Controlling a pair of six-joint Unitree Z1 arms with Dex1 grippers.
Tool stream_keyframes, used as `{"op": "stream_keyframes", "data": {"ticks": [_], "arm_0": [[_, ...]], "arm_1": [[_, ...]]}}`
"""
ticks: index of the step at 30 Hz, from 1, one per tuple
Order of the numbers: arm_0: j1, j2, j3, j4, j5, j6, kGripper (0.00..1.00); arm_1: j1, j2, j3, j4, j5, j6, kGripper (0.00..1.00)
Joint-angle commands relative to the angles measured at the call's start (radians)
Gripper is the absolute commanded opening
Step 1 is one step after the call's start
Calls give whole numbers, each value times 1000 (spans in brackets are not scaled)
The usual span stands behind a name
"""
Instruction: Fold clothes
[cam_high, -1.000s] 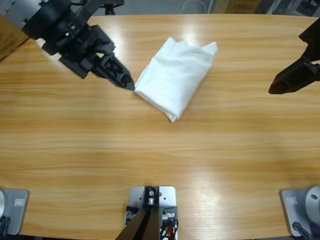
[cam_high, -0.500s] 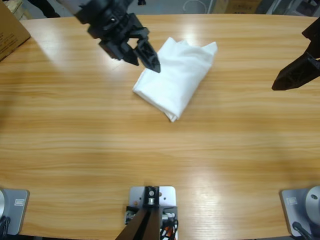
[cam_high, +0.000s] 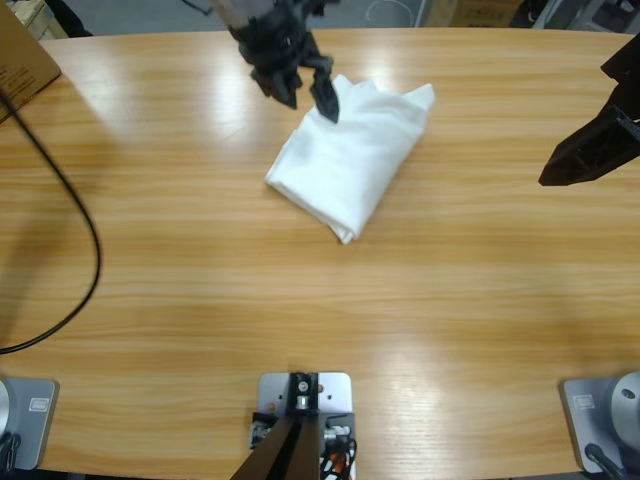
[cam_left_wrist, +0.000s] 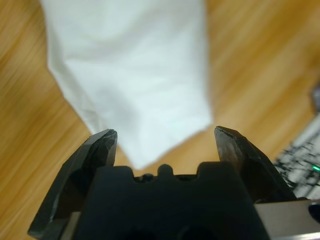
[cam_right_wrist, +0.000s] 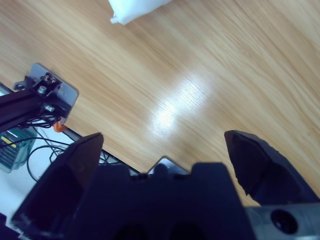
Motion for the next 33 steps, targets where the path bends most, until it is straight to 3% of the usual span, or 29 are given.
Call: {"op": "stream_keyframes", "data": {"ticks": [1, 4, 13, 22, 33], "arm_0": [[-62, 166, -260, 141, 135, -30, 770], [-103, 161, -316, 141, 200, -21, 770], [-137, 109, -313, 156, 420, -21, 770], [-227, 51, -351, 155, 420, -18, 770], [-174, 129, -415, 151, 332, -16, 770]], "arm_1": [[-12, -45, 5, 81, 37, -24, 1000], [-9, -48, 7, 82, 46, -27, 1000], [-5, -59, 20, 83, 48, -34, 1000], [3, -85, 48, 86, 70, -32, 1000], [35, -169, 111, 96, 104, 20, 1000]]}}
